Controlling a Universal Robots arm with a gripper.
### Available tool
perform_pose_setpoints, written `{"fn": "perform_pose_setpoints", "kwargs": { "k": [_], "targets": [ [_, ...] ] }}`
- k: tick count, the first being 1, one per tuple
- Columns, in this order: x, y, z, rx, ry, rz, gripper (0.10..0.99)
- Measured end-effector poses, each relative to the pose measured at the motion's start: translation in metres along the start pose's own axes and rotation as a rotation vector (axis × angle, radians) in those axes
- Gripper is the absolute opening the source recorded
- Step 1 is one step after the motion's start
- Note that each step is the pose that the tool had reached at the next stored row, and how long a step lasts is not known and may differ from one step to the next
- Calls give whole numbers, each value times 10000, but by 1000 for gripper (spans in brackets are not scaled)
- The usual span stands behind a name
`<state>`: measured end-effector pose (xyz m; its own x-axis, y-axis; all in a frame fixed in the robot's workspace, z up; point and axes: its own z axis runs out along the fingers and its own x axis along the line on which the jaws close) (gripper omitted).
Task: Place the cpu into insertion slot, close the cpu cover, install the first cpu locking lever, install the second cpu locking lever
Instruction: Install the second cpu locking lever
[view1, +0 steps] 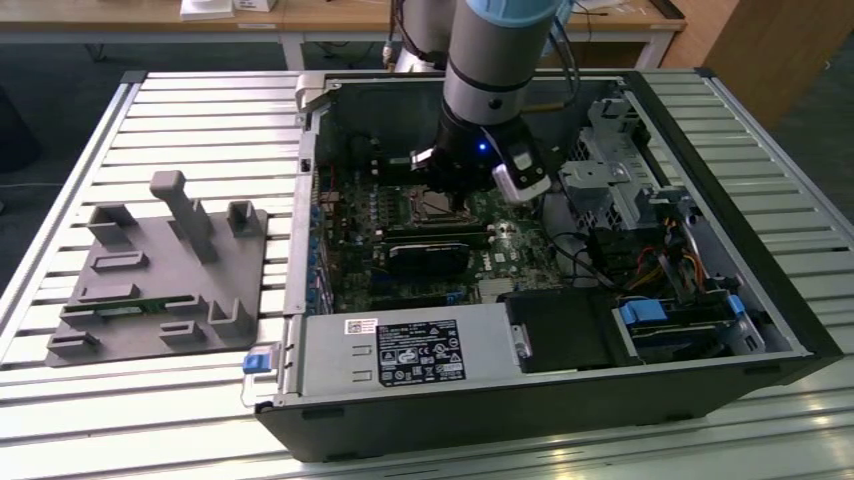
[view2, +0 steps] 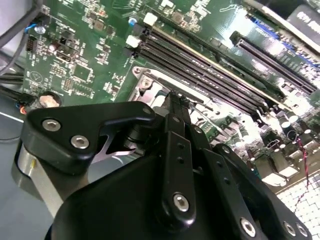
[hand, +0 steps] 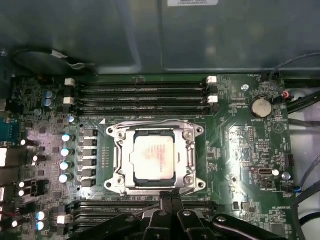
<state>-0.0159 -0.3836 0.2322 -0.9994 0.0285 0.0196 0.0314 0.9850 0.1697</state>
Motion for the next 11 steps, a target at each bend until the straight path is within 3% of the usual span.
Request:
{"fn": "perform_pose_setpoints", "kwargs": {
  "k": [11],
  "targets": [
    [223, -76, 0, 2, 0, 0, 106]
  ]
}}
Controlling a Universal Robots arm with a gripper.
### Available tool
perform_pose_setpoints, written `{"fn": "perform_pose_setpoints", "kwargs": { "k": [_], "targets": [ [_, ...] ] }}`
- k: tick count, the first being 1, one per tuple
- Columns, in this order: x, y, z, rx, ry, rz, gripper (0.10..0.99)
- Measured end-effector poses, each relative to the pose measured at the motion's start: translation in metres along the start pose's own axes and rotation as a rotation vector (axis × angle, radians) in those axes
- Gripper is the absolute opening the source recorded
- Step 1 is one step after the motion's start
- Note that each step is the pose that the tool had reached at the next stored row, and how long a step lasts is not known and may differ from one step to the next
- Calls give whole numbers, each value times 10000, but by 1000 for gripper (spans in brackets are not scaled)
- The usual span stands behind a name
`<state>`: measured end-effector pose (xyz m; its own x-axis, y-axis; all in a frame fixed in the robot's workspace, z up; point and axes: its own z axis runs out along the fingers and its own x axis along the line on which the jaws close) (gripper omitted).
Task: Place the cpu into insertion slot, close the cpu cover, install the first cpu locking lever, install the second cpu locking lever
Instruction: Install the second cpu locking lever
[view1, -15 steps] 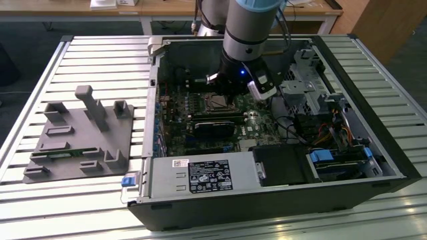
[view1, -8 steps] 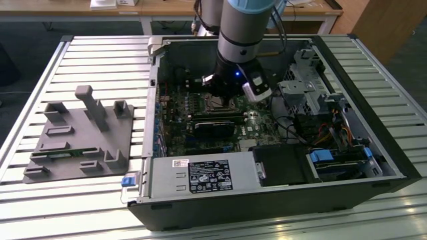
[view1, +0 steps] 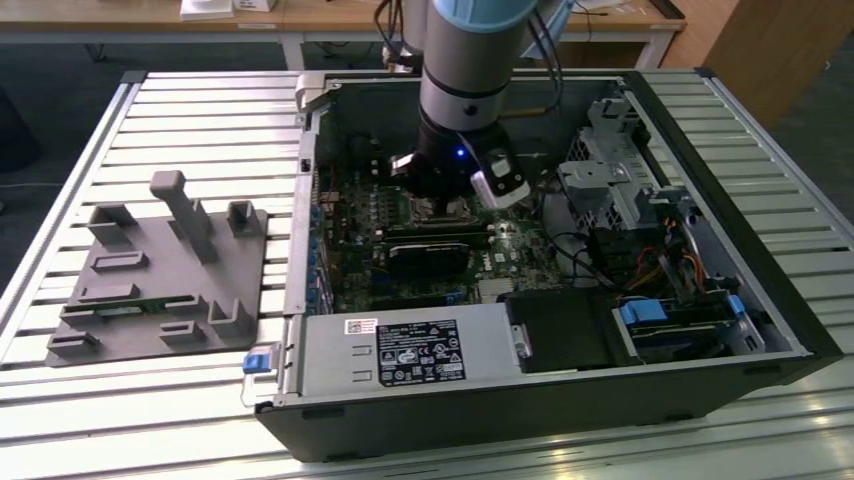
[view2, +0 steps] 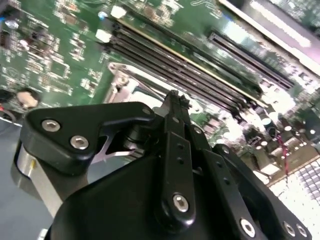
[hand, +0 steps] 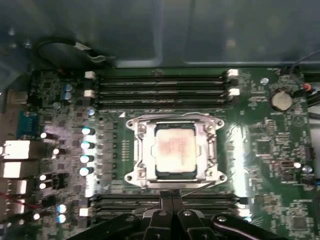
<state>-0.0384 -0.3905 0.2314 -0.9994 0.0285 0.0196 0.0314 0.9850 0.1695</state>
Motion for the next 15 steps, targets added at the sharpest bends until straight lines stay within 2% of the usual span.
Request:
{"fn": "perform_pose_setpoints", "kwargs": {
  "k": [4, 7, 8, 10, 15],
  "targets": [
    [107, -13, 10, -3, 0, -1, 106],
    [148, -25, 16, -33, 1, 2, 106],
    [151, -36, 17, -63, 1, 4, 106],
    [159, -54, 16, -197, 4, 10, 106],
    [184, -125, 29, -347, 7, 18, 106]
  ]
}}
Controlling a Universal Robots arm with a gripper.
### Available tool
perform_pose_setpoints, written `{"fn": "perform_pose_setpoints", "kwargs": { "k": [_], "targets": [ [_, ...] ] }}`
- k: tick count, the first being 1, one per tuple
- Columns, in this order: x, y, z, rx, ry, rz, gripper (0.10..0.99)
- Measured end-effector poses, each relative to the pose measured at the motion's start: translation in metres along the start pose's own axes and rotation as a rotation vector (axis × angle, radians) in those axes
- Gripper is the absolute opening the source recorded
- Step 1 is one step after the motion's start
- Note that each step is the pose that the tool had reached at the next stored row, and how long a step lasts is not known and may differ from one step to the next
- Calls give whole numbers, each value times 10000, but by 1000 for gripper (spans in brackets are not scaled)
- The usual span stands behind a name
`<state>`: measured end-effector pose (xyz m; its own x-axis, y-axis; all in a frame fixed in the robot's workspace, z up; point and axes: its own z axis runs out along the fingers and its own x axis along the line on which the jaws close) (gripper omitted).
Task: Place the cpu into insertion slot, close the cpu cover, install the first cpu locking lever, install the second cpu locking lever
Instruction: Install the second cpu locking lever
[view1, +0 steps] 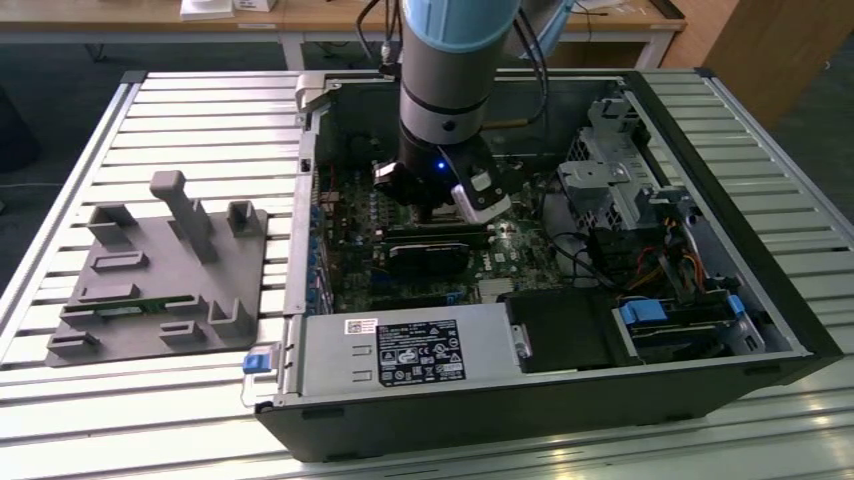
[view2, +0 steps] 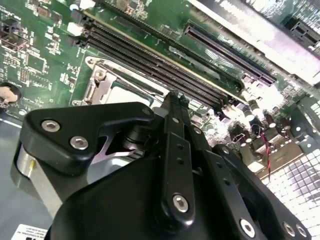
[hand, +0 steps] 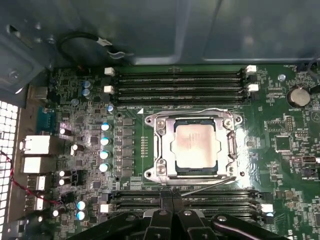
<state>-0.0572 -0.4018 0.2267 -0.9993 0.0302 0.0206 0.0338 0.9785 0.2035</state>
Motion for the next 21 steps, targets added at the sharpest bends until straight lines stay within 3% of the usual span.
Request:
{"fn": "perform_pose_setpoints", "kwargs": {
  "k": [10, 21],
  "targets": [
    [49, -39, 150, -89, 5, -3, 106],
    [53, -93, 188, -380, 5, 81, 106]
  ]
}}
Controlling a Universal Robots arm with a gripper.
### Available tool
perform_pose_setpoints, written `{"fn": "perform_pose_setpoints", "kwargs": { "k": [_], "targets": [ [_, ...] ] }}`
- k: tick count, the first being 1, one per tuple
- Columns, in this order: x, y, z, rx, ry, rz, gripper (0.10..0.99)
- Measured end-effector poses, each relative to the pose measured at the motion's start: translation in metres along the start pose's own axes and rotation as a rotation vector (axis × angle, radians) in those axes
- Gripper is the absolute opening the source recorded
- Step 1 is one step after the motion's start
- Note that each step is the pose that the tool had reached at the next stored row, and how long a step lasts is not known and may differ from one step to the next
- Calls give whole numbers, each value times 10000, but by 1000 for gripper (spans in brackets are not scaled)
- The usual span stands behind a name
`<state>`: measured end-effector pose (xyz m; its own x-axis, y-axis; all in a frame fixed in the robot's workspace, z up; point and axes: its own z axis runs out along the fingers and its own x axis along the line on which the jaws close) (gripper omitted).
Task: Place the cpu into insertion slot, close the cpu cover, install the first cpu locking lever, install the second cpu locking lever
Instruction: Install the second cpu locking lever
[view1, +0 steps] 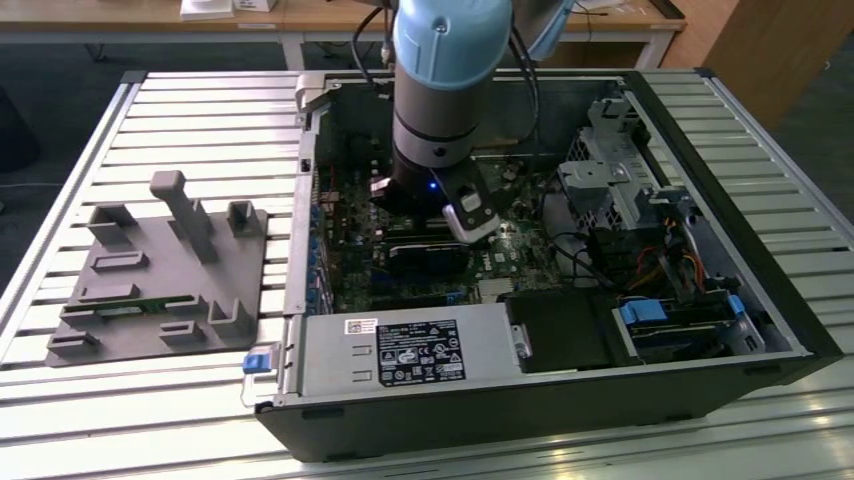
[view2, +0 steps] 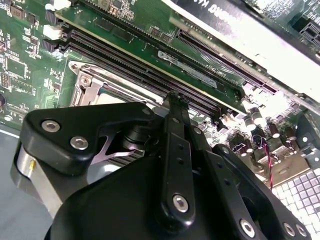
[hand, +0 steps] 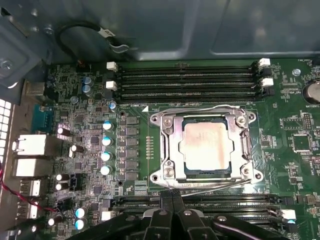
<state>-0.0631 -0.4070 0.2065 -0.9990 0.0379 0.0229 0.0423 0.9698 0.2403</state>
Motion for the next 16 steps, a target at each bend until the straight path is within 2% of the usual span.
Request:
{"fn": "perform_pose_setpoints", "kwargs": {
  "k": [8, 11, 16],
  "targets": [
    [19, -35, 39, -120, -5, 45, 106],
    [51, -44, 66, -206, -7, 60, 106],
    [56, -59, 111, -367, -3, 68, 106]
  ]
}}
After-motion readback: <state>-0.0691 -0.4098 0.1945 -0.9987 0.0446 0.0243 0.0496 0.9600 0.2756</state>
